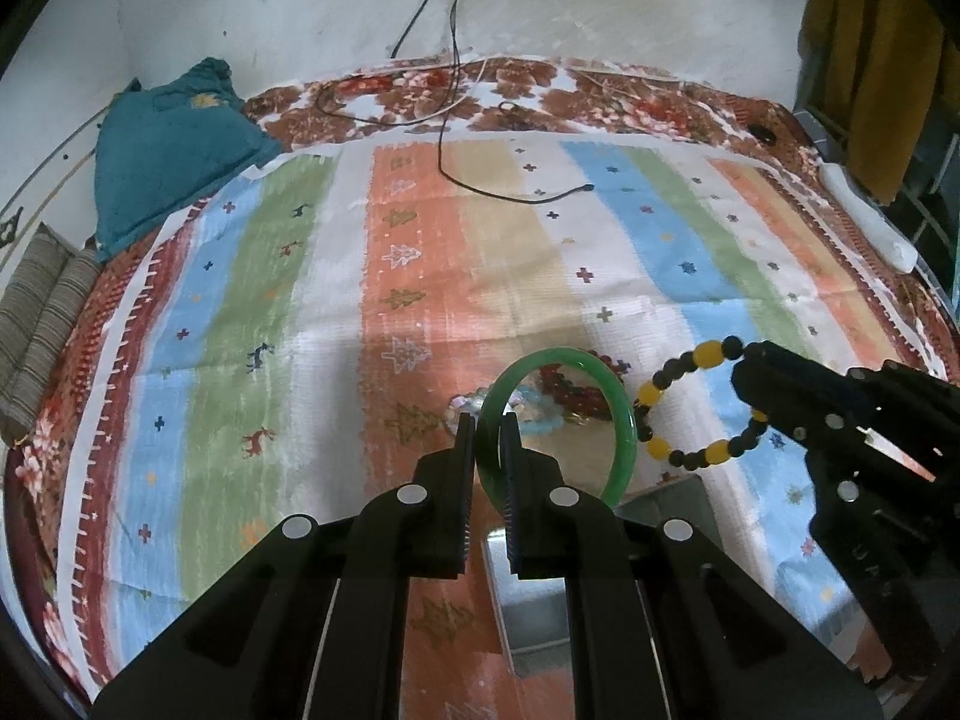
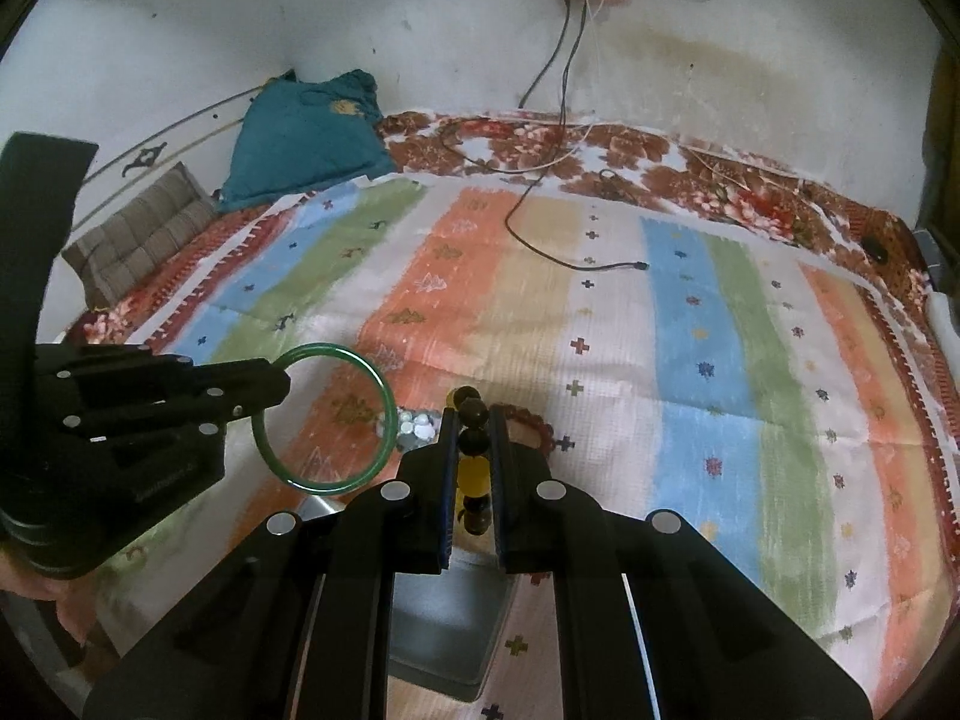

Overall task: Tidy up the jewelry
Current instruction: 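Lift both held bracelets and carry them over the silver tin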

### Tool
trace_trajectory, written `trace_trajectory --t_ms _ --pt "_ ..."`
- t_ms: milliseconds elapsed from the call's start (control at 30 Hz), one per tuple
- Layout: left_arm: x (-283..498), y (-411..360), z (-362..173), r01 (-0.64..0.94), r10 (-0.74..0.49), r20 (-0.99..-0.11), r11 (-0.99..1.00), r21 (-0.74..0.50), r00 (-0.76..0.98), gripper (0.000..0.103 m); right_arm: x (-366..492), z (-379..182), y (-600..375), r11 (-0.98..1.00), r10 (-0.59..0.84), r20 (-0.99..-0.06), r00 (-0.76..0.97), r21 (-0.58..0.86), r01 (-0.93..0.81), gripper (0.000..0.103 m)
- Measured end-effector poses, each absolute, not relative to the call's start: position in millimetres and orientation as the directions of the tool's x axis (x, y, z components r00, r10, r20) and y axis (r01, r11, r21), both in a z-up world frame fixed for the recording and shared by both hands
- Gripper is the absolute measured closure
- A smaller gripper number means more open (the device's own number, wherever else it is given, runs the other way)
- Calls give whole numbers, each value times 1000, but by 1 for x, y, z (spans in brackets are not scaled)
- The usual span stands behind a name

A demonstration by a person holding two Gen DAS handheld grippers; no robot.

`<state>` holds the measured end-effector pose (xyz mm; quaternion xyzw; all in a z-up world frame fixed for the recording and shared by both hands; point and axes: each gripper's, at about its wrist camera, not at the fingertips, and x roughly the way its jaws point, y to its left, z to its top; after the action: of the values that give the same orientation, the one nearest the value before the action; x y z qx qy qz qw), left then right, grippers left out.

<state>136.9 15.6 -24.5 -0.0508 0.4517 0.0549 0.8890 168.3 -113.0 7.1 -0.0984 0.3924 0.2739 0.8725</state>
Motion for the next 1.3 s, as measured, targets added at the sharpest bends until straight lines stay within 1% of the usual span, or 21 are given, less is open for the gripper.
trace_trajectory --t_ms 100,200,533,633,1300 --pt "130 13 -23 -141 50 -805 989 -41 591 95 163 9 -115 830 402 -737 543 44 -556 92" --pt "124 12 -22 -140 46 -802 989 -47 596 95 154 11 -115 828 393 -729 561 15 -560 92" --pt "104 7 -20 -133 41 -789 990 -52 613 95 136 17 -125 826 420 -714 560 45 -562 92" --pt "99 2 -21 -134 61 -789 991 -27 611 95 130 18 -128 826 425 -714 556 55 -561 92" --pt "70 -14 -25 -112 58 -791 994 -14 609 95 102 12 -140 823 428 -727 537 68 -564 92"
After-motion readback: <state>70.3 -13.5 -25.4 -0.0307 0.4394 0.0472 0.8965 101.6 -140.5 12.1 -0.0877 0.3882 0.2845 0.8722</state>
